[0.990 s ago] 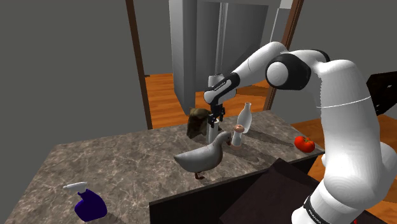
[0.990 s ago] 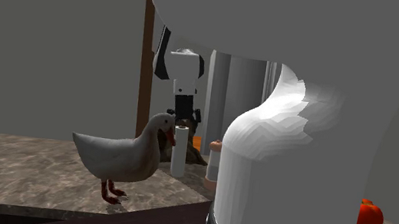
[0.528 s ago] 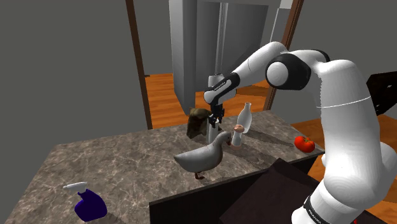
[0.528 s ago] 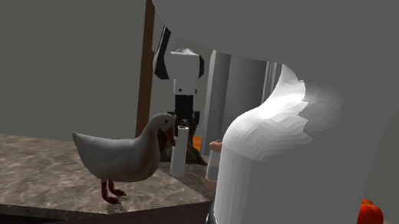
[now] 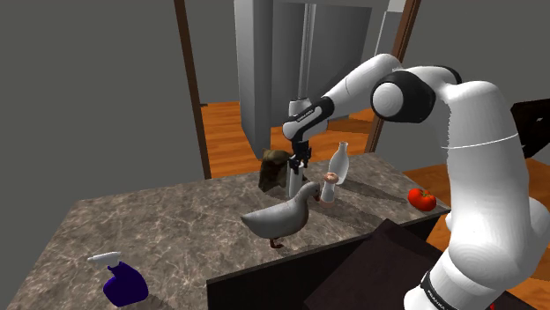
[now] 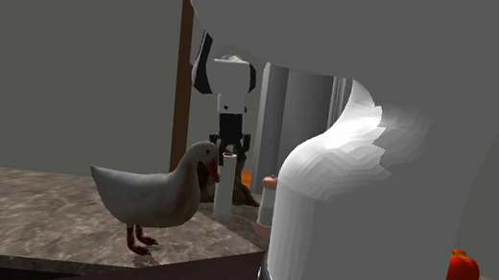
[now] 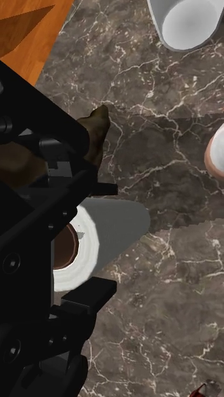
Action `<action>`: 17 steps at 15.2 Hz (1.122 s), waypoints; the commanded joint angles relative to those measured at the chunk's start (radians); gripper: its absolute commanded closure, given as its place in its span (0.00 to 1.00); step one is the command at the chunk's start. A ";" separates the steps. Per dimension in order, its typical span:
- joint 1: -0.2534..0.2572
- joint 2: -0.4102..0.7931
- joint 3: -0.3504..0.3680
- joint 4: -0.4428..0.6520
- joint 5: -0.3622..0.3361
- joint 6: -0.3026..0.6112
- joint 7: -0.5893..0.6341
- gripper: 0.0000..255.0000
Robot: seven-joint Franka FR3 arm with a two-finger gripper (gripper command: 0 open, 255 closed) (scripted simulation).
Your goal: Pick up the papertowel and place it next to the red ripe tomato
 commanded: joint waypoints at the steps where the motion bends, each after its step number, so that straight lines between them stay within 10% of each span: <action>1: 0.000 -0.016 0.000 0.003 0.000 -0.018 -0.001 1.00; 17: 0.003 -0.130 -0.003 0.052 -0.002 -0.182 -0.011 1.00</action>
